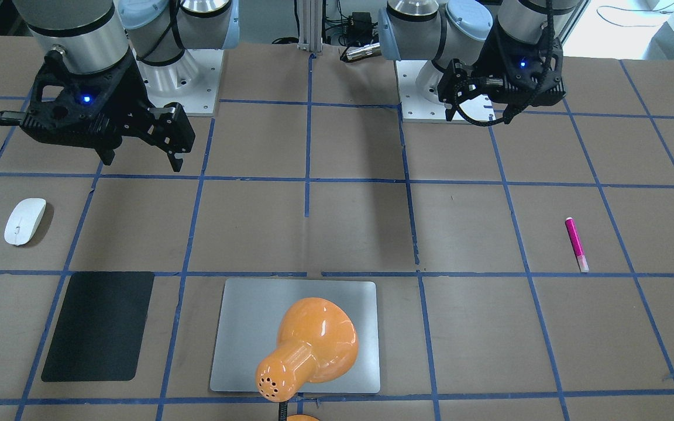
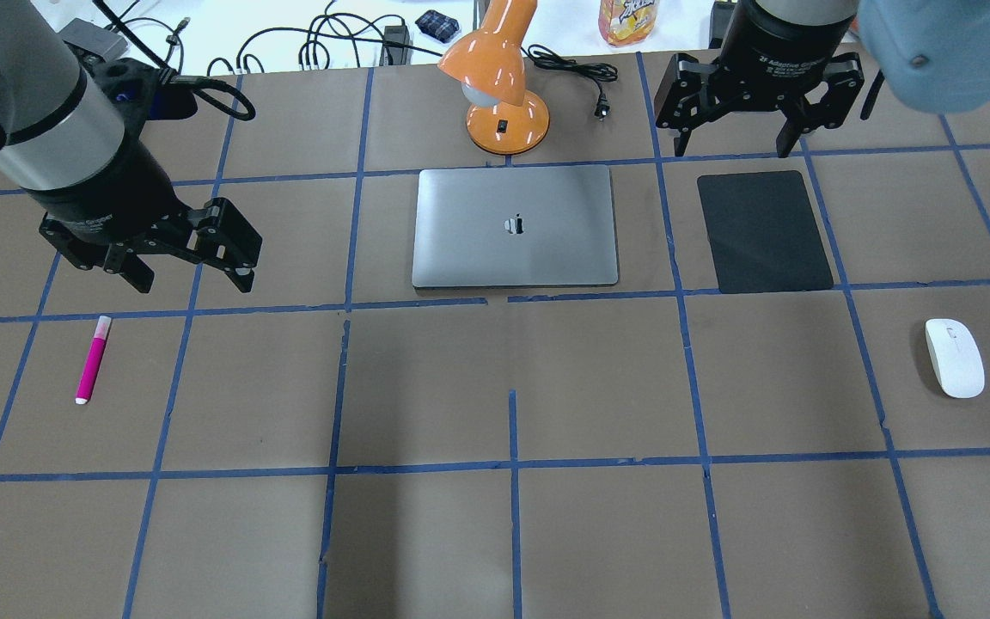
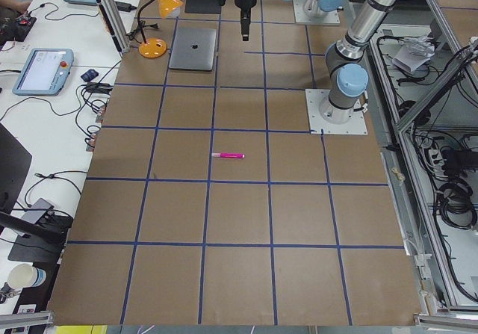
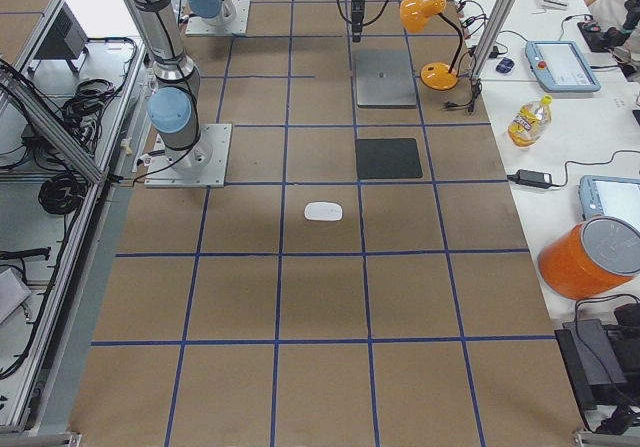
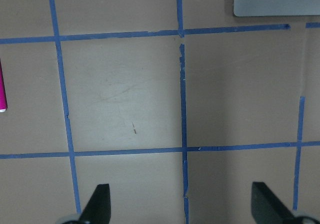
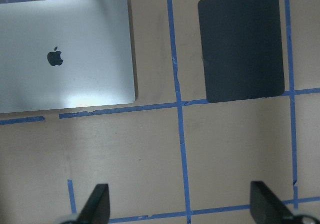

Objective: Place pen and mouse around notebook

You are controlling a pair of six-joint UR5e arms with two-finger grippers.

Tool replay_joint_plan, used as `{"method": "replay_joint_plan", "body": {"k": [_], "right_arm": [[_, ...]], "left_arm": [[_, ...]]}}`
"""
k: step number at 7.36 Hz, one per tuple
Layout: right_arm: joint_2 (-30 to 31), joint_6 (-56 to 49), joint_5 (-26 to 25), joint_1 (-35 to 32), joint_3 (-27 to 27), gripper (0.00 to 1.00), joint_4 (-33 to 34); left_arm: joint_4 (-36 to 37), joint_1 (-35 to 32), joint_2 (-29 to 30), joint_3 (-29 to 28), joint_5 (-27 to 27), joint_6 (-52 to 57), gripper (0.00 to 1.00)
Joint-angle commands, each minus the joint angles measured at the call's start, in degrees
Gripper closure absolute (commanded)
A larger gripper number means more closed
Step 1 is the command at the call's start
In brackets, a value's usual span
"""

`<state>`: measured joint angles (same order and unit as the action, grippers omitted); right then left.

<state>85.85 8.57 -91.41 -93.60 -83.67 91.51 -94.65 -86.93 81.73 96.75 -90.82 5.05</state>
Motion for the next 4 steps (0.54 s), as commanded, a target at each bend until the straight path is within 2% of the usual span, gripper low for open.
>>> {"method": "replay_joint_plan", "body": {"k": [1, 4], "right_arm": [[0.0, -0.1, 0.0, 0.0, 0.0, 0.0, 0.0], [-0.1, 0.0, 0.0, 0.0, 0.0, 0.0, 0.1]], "left_arm": [[0.0, 0.0, -0.3, 0.1, -0.1, 0.5, 0.0], [0.4, 0.8, -0.1, 0.0, 0.1, 0.7, 0.0]]}}
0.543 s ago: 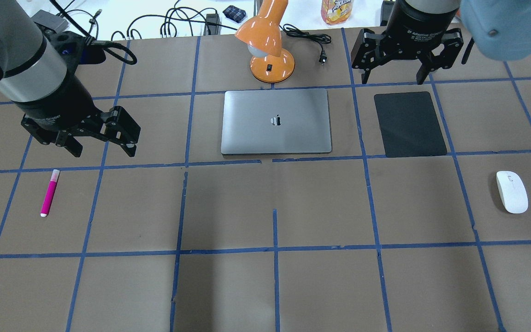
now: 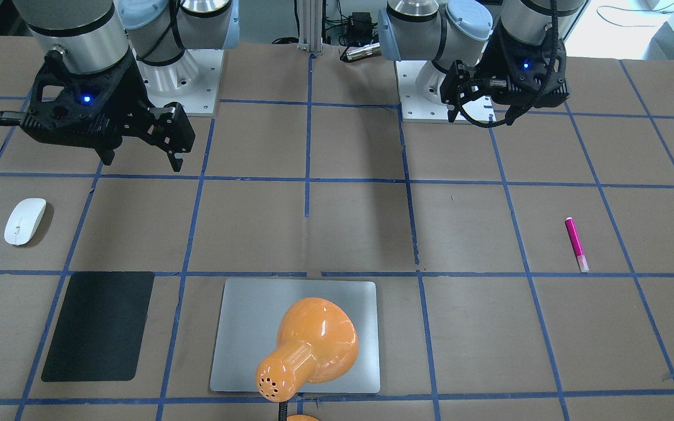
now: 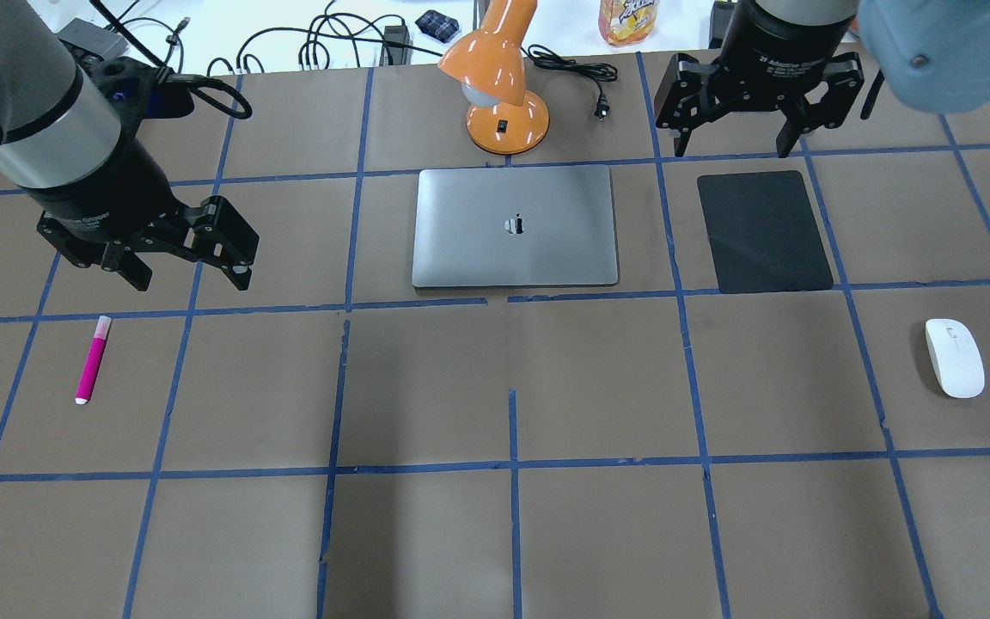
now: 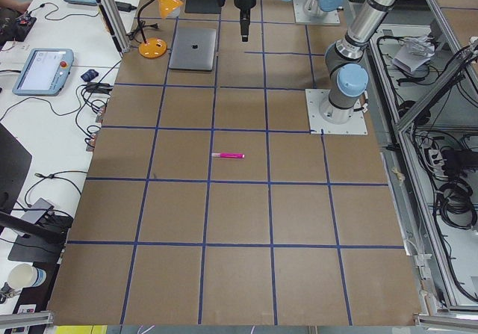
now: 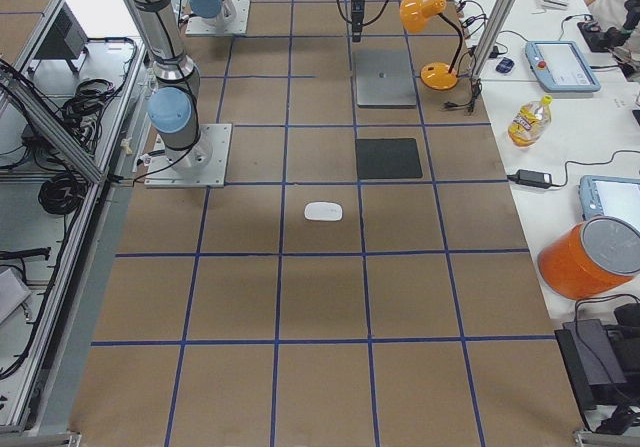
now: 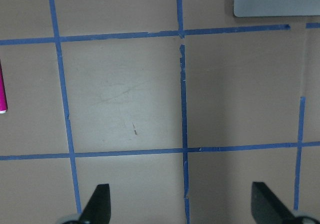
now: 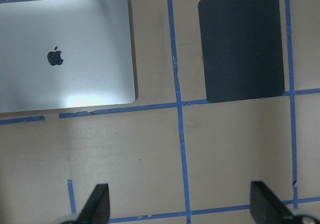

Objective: Place pen and mouse around notebook

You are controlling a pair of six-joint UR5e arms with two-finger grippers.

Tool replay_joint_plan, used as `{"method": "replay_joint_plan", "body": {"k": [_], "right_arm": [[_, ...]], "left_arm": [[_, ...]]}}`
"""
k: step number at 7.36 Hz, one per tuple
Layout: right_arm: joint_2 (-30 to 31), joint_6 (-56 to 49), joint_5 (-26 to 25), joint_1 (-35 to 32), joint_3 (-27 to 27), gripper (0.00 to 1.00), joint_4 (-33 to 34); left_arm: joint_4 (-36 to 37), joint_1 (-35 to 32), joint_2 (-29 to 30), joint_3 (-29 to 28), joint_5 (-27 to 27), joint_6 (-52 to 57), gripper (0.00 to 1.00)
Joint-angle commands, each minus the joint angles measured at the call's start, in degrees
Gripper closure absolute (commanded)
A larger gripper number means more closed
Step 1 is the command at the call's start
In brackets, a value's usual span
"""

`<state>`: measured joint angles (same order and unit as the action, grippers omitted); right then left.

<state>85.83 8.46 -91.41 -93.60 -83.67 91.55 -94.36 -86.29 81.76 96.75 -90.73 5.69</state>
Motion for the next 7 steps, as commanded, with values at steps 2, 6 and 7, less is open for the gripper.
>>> {"method": "replay_joint_plan", "body": {"k": [2, 6, 7], "right_arm": [[-0.2, -0.2, 0.0, 0.6, 0.0, 0.0, -0.1], [-0.5, -17.4, 0.0, 11.4, -0.1, 0.0, -0.1], [-0.5, -25.5, 0.2, 17.0, -0.1, 0.0, -0.1]], "left_arm": [[0.1, 0.2, 0.4, 0.0, 0.0, 0.2, 0.0], [3.0, 8.6, 0.5, 0.1, 0.0, 0.2, 0.0], [3.0, 10.7, 0.6, 0.0, -0.1, 0.3, 0.0]]}}
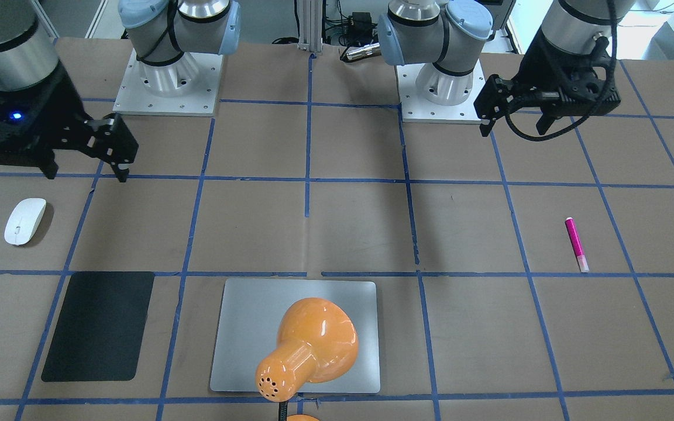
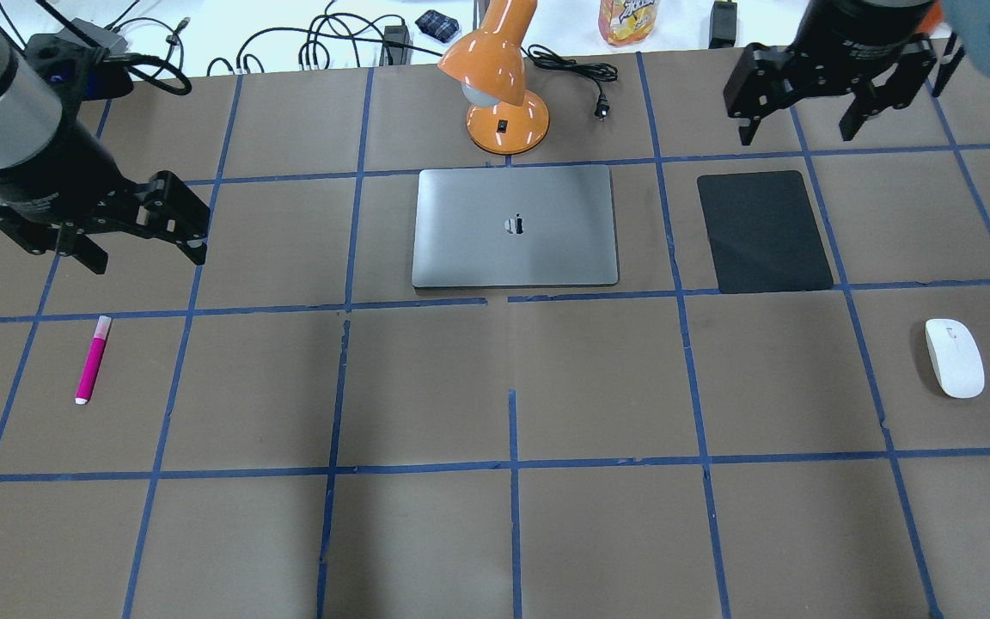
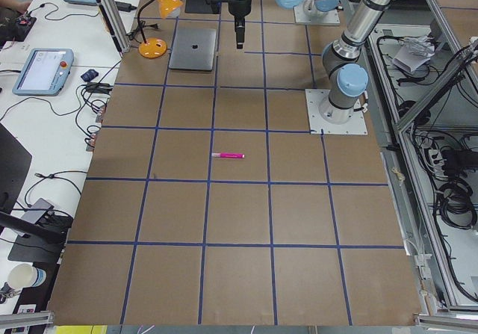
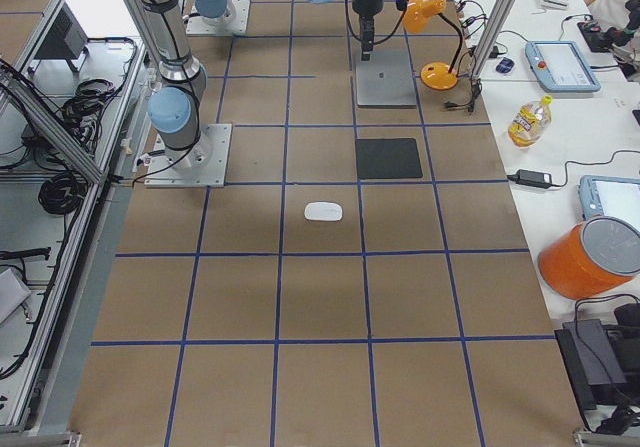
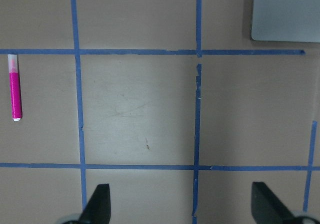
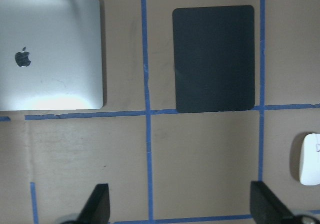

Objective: Place pen and mouse around notebook

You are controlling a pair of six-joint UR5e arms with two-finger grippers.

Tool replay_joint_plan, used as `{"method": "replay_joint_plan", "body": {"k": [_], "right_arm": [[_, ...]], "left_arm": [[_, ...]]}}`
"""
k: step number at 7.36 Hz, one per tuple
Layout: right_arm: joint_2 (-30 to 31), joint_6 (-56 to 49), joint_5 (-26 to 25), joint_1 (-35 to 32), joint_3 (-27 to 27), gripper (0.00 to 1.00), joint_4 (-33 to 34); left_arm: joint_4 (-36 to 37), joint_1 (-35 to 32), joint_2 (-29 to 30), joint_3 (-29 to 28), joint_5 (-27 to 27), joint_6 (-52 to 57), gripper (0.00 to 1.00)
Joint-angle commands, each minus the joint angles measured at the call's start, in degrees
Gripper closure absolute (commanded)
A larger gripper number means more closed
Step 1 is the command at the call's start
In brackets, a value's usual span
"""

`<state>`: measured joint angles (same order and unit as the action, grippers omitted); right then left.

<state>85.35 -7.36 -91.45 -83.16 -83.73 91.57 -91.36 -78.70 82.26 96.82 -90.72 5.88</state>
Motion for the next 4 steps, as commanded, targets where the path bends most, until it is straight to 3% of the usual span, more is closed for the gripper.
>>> {"method": "replay_joint_plan", "body": {"k": [1, 4], "right_arm": [[-0.3, -15.4, 0.2, 10.2, -1.2, 0.0, 0.7], [-0.5, -31.3, 1.9, 25.5, -11.6, 0.0, 9.9]], "left_arm": [[0.1, 4.8, 1.0, 0.2, 0.0, 1.8, 0.0], [5.7, 13.1, 5.9, 1.6, 0.0, 14.1, 0.0]]}}
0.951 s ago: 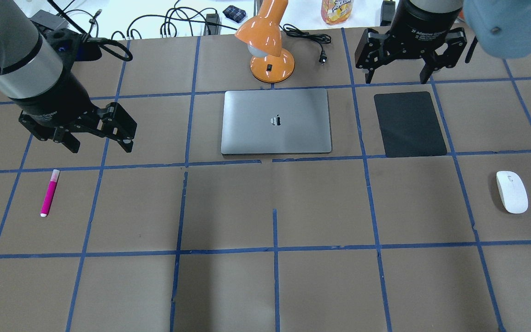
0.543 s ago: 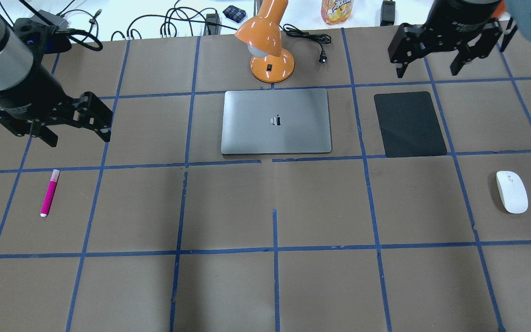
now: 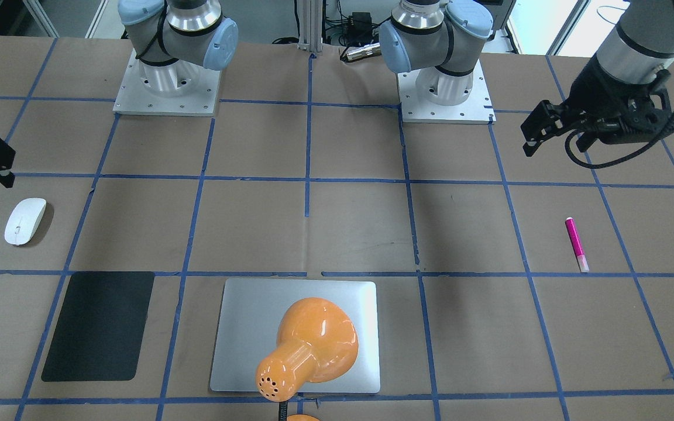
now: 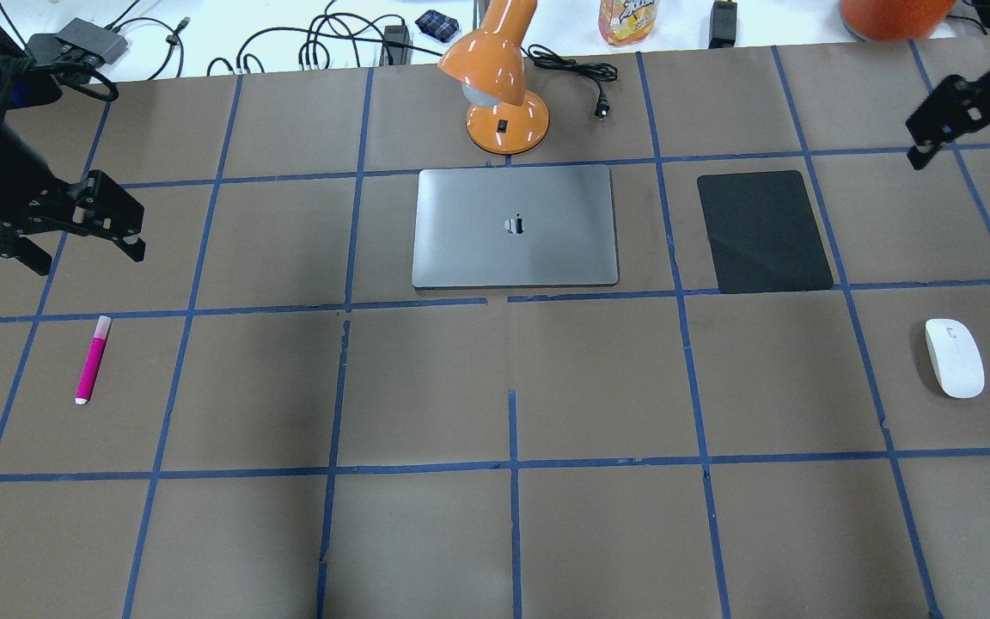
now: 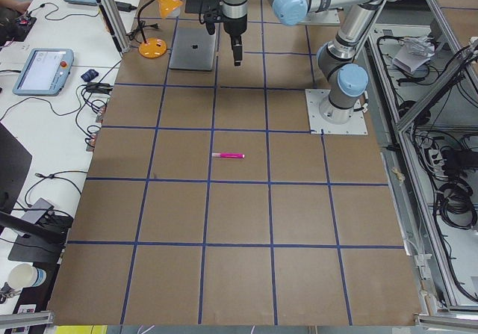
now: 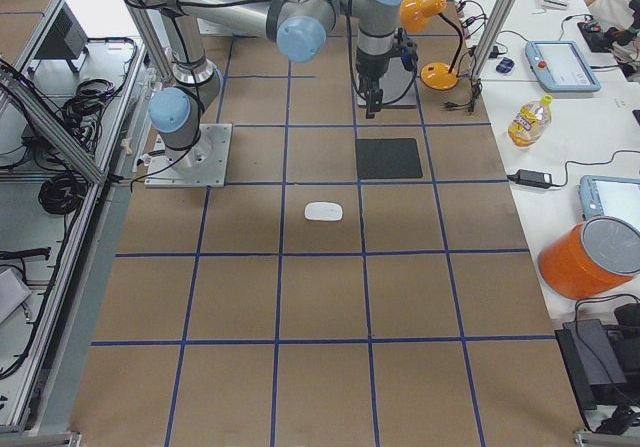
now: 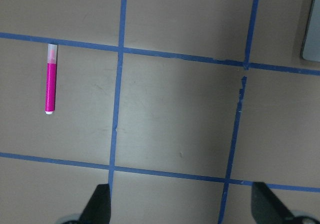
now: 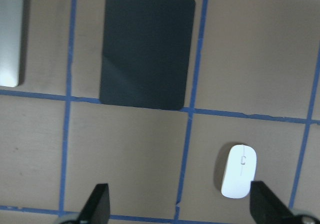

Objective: Place pen and mouse around notebook

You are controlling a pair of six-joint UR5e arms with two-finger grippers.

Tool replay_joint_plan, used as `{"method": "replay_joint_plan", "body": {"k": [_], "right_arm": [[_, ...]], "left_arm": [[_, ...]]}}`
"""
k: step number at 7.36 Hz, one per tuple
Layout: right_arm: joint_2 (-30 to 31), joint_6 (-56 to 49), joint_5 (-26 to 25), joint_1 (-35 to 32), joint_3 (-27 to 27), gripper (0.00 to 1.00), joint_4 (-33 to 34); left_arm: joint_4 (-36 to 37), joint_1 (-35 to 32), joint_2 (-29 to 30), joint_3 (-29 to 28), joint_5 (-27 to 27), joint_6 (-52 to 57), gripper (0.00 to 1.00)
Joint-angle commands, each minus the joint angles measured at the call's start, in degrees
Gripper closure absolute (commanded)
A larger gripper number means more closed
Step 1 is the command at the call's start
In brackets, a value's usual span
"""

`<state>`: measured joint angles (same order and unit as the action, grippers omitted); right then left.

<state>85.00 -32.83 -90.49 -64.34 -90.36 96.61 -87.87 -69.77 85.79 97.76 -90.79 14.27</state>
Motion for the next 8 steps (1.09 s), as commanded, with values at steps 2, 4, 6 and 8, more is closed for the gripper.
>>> {"method": "replay_joint_plan", "body": {"k": [2, 4, 6, 8], "right_arm": [[-0.4, -9.3, 0.8, 11.3, -15.8, 0.0, 17.6], [-2.4, -10.6, 0.8, 14.1, -23.9, 0.0, 26.2], [-5.3, -10.3, 0.8, 16.1, -28.7, 0.0, 31.4], [-9.3, -10.2, 0.7, 16.2, -30.3, 0.0, 35.2]], "left_arm": [[12.9, 11.7, 6.4, 5.7, 0.0, 15.5, 0.0], [24.8, 15.7, 10.3, 11.7, 0.1, 22.2, 0.0], [30.6, 17.4, 14.9, 15.2, 0.3, 22.9, 0.0], [34.2, 19.7, 19.4, 15.4, 0.1, 23.1, 0.0]]}}
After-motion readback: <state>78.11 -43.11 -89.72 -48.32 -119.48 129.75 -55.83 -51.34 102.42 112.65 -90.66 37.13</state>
